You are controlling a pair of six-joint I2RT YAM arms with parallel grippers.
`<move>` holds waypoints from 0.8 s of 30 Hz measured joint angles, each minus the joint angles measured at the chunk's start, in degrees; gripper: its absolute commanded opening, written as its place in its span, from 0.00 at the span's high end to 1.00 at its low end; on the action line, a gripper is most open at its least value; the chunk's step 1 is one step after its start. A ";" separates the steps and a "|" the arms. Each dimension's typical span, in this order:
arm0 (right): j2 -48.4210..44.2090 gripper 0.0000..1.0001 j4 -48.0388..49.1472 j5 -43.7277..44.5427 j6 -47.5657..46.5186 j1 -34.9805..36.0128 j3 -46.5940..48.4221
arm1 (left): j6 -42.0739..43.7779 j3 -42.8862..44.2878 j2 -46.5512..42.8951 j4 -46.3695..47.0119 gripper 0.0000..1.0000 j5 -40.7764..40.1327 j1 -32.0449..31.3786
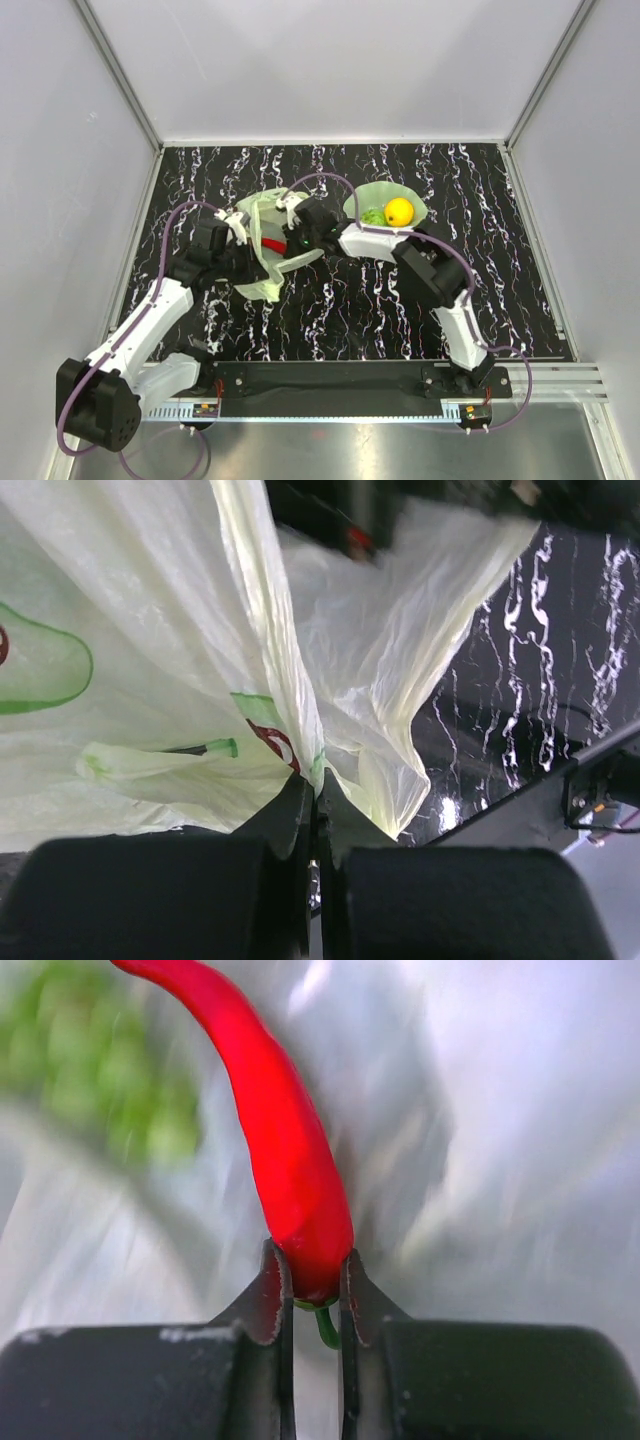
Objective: Untie the knot of the plastic bag and take out the fruit
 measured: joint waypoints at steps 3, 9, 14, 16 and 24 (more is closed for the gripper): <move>-6.71 1.00 1.90 -2.49 1.01 0.02 -9.44 | -0.04 0.00 0.39 0.09 1.00 -1.16 0.00; -20.20 1.00 7.61 -9.20 4.04 0.09 -22.86 | -1.20 -1.09 3.74 2.47 1.00 -2.10 0.00; -26.43 1.00 10.05 -11.34 5.92 0.37 -25.31 | -2.12 -1.40 7.82 4.07 1.00 -2.86 -0.63; -28.02 1.00 10.23 -10.93 6.40 0.55 -25.83 | -2.19 -1.38 8.07 4.39 1.00 -4.17 -1.88; -29.14 1.00 -5.33 -1.86 9.35 1.09 -18.69 | -4.70 -1.14 6.49 5.53 1.00 -8.94 -3.39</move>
